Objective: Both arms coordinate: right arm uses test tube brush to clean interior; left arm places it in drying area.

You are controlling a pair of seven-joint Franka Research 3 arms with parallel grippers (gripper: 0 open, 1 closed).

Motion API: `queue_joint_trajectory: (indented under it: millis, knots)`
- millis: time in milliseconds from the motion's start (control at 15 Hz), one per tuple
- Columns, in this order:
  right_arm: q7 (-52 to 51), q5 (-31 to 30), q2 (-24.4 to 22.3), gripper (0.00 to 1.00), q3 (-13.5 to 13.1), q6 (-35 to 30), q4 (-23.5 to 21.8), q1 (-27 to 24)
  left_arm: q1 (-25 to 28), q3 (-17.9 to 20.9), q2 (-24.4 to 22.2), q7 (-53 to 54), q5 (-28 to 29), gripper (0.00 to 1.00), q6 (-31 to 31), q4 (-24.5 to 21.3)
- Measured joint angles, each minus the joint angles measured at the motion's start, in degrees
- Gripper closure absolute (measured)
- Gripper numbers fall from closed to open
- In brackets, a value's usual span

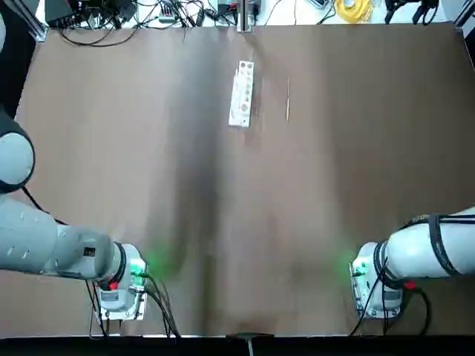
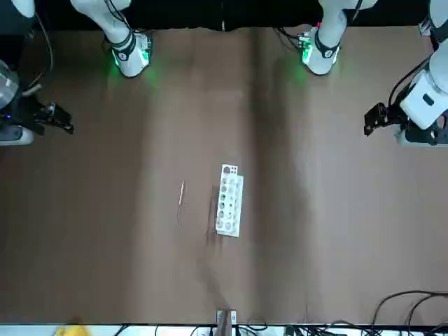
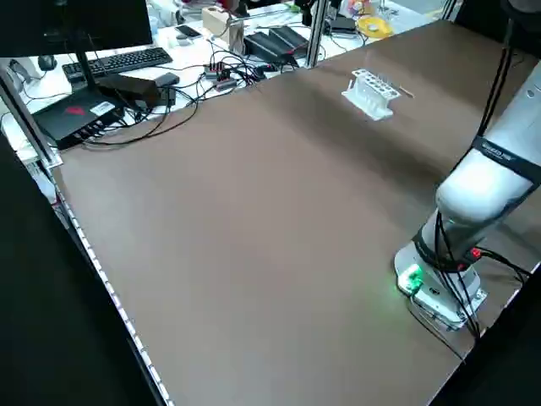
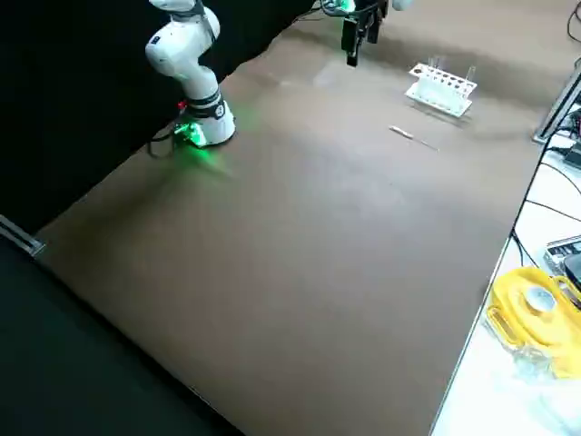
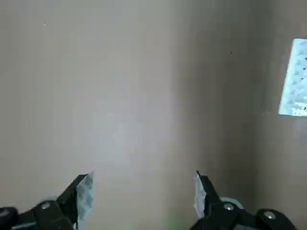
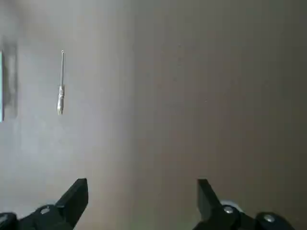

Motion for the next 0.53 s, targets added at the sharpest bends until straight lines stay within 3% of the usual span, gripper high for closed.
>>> queue_joint_trajectory:
  millis: [533]
  knots:
    - [-2.1, 0.1, -0.1, 0.0, 0.1, 0.2, 0.7, -1.8, 0.1, 0.1, 0.0, 0.5, 0.0, 0.0, 0.2, -0.4]
